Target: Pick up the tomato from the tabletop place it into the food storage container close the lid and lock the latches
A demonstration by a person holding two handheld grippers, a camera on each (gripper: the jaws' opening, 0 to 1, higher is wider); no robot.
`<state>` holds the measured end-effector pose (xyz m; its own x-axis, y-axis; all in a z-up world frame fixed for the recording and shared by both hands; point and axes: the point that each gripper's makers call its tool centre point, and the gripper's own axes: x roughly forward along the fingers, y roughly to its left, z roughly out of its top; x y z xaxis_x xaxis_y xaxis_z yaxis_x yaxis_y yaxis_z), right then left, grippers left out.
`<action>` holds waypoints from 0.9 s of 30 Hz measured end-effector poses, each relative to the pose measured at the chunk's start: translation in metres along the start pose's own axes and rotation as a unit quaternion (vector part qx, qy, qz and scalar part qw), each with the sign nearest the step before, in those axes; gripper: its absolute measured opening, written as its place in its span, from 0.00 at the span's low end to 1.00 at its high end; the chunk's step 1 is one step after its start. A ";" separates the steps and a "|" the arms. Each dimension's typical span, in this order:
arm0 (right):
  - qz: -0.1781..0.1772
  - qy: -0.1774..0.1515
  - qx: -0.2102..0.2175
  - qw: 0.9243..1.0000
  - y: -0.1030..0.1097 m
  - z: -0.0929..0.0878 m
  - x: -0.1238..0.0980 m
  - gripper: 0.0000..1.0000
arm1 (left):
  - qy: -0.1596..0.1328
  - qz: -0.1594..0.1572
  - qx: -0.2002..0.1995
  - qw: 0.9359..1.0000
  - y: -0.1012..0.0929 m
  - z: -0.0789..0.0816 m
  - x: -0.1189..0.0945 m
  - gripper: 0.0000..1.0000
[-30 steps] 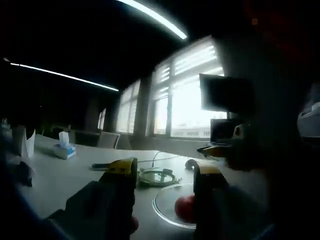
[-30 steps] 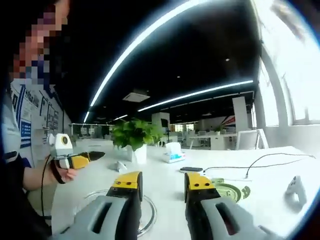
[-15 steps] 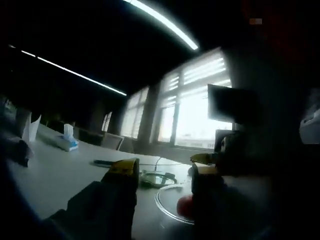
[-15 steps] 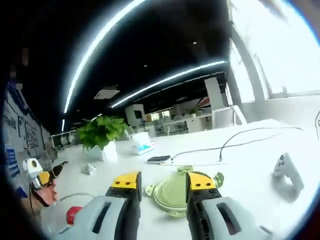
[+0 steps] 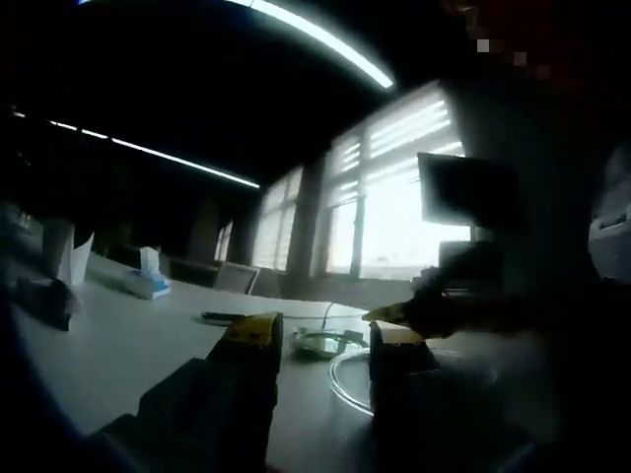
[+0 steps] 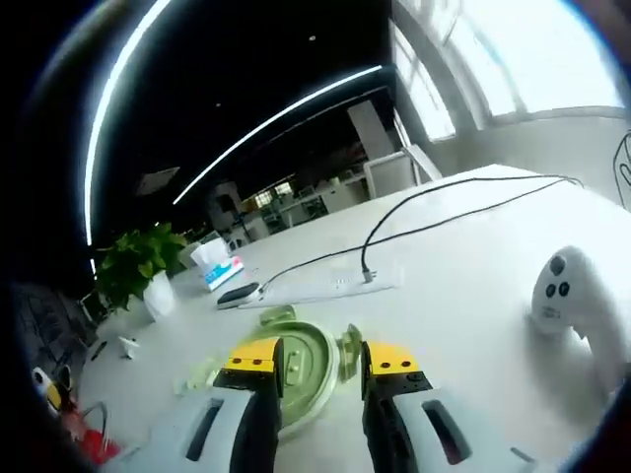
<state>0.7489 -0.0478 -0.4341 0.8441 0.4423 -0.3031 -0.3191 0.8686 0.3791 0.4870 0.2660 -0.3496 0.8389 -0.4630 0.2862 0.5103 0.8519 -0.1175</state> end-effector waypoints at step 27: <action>0.044 0.104 0.044 0.993 -0.016 -0.018 0.037 0.02 | 0.014 0.001 -0.014 1.000 0.003 -0.009 0.003 0.26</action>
<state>0.7777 -0.0415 -0.4667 0.7040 0.5609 -0.4356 -0.3417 0.8053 0.4845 0.4931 0.2648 -0.3579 0.8450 -0.4679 0.2590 0.5129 0.8463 -0.1442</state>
